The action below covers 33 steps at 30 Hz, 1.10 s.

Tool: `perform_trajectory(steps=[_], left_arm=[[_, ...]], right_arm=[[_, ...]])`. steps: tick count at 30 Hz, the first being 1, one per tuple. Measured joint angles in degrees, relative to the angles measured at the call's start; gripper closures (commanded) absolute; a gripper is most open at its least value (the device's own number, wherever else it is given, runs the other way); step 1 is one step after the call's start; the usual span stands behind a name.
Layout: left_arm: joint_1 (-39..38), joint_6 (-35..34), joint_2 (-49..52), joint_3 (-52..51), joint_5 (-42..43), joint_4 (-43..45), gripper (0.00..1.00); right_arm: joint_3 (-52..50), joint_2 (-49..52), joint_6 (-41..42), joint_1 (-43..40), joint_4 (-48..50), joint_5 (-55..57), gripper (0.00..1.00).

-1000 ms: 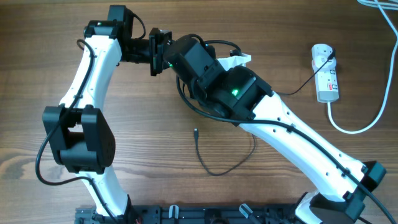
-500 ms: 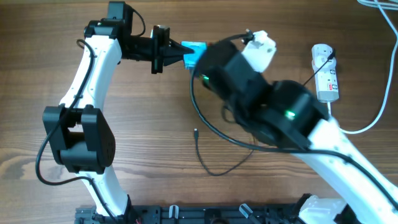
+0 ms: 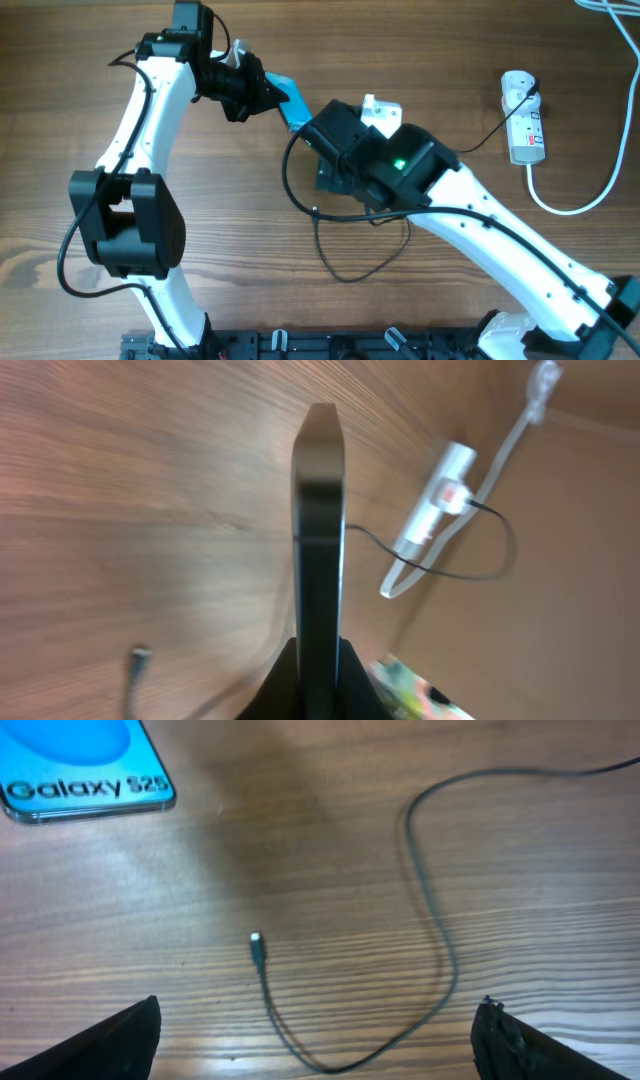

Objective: Plug charger to phone and switch on socket
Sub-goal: 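Grasp the USB-C plug end with the right gripper, then lift the plug with the right gripper toward the phone's bottom port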

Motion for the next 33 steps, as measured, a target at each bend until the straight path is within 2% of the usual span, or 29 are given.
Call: perform_trajectory(steps=[3,5,10,18,21,24,29,33], left_arm=[[0.0,3.3,0.0,0.0,-4.0,-0.6,0.96],[0.0,4.5,0.0,0.0,-6.4,-0.8,0.96],[0.0,5.1,0.0,0.0,-14.3,-2.0,0.96],[0.0,5.2,0.0,0.0,-17.4,-2.3,0.96],[0.0,5.2,0.0,0.0,-17.7,-2.3,0.96],[0.0,4.2,0.0,0.0,-22.0,-3.1,0.96],[0.0,3.4,0.0,0.0,-25.8,-3.4,0.96],[0.0,3.4,0.0,0.0,-26.9,-3.4,0.96]], right_arm=[[-4.2,2.2,-5.4,0.0,8.9,-6.6,0.02],[-6.6,5.1,-11.1,0.0,12.5,-12.7,0.16],[-7.2,11.0,-16.0,0.0,12.9,-18.8,0.30],[-7.4,20.0,-16.2,0.0,13.9,-23.1,0.31],[-7.5,21.6,-15.4,0.0,15.4,-23.4,0.41],[-7.9,22.0,-14.6,0.0,16.6,-23.7,0.48],[-14.4,22.2,-12.2,0.1,22.7,-23.8,0.53],[-17.9,22.3,-11.8,0.1,25.5,-23.9,0.60]])
